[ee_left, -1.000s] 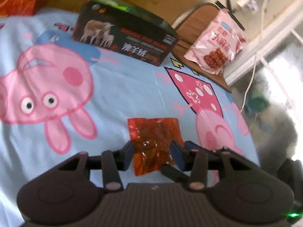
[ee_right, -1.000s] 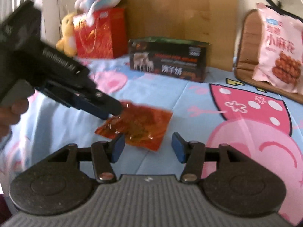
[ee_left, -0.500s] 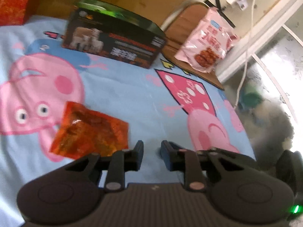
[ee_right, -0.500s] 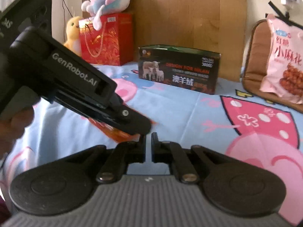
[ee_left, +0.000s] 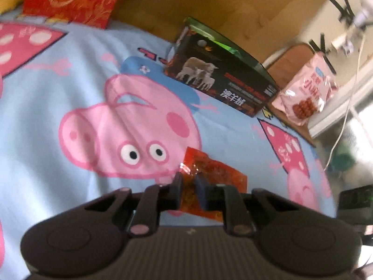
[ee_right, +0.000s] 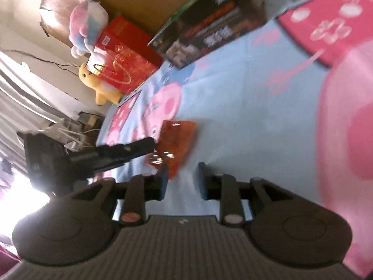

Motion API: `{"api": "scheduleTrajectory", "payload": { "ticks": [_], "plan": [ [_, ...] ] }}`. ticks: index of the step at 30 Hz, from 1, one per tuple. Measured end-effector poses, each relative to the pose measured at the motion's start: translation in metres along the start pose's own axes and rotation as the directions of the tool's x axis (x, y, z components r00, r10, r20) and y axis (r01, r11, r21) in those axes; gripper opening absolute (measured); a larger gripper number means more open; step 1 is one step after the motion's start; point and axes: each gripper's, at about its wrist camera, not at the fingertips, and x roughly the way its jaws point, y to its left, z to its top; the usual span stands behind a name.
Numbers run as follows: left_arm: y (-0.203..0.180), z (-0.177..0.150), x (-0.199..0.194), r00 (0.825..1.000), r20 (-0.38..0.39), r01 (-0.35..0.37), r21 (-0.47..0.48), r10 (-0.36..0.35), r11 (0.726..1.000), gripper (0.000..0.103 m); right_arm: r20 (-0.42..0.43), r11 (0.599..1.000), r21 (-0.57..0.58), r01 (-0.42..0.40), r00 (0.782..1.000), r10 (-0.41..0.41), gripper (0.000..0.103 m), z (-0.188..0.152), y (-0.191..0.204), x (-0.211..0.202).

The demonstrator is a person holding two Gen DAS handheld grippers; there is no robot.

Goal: Organize snacks

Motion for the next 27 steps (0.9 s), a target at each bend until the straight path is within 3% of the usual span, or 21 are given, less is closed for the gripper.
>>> {"api": "scheduleTrajectory", "payload": {
  "ticks": [4,6,7,8,11,14,17,19,20,24,27],
  "plan": [
    [0.008,0.002,0.002,0.999,-0.01,0.031,-0.032,-0.031,0.999,0.009,0.014,1.0,0.006,-0.013,1.0,0.013,0.029,0.009,0.008,0.019],
    [0.007,0.001,0.001,0.999,-0.004,0.035,-0.015,-0.035,0.999,0.009,0.017,1.0,0.011,-0.022,1.0,0.022,0.022,0.017,0.003,0.022],
    [0.007,0.0,0.001,0.999,-0.002,0.046,-0.01,-0.046,0.999,0.015,0.016,1.0,0.014,-0.027,1.0,0.026,0.018,0.018,0.001,0.025],
    [0.007,0.0,0.0,0.998,-0.004,0.067,-0.017,-0.067,0.998,0.028,0.017,0.999,0.016,-0.03,0.999,0.029,0.015,0.019,-0.004,0.024],
    [0.012,0.001,-0.005,0.988,-0.009,0.151,-0.064,-0.152,0.986,0.058,0.031,0.996,0.062,-0.062,0.998,0.06,0.013,0.021,-0.013,0.018],
    [0.01,0.002,-0.008,0.988,0.003,0.154,-0.06,-0.154,0.986,0.063,0.063,0.975,0.168,-0.144,0.989,0.136,0.011,0.021,-0.03,0.01],
    [0.004,0.006,-0.003,0.971,-0.029,0.236,-0.076,-0.239,0.969,0.063,0.088,0.948,0.226,-0.226,0.973,0.211,0.01,0.022,-0.04,0.002],
    [-0.007,0.009,0.003,0.965,-0.04,0.257,-0.063,-0.26,0.964,0.057,0.101,0.928,0.241,-0.285,0.958,0.268,0.01,0.025,-0.041,-0.002],
    [-0.012,0.012,0.003,0.968,-0.026,0.248,-0.044,-0.249,0.968,0.049,0.108,0.92,0.238,-0.311,0.95,0.293,0.01,0.027,-0.04,-0.004],
    [-0.032,0.048,0.002,0.959,0.008,0.284,-0.002,-0.284,0.959,0.047,0.164,0.929,0.168,-0.329,0.939,0.303,0.01,0.054,-0.027,-0.021],
    [-0.058,0.085,0.002,0.962,0.071,0.259,0.083,-0.265,0.962,0.047,0.217,0.945,0.094,-0.313,0.933,0.288,0.01,0.085,-0.008,-0.028]
  ]
}}
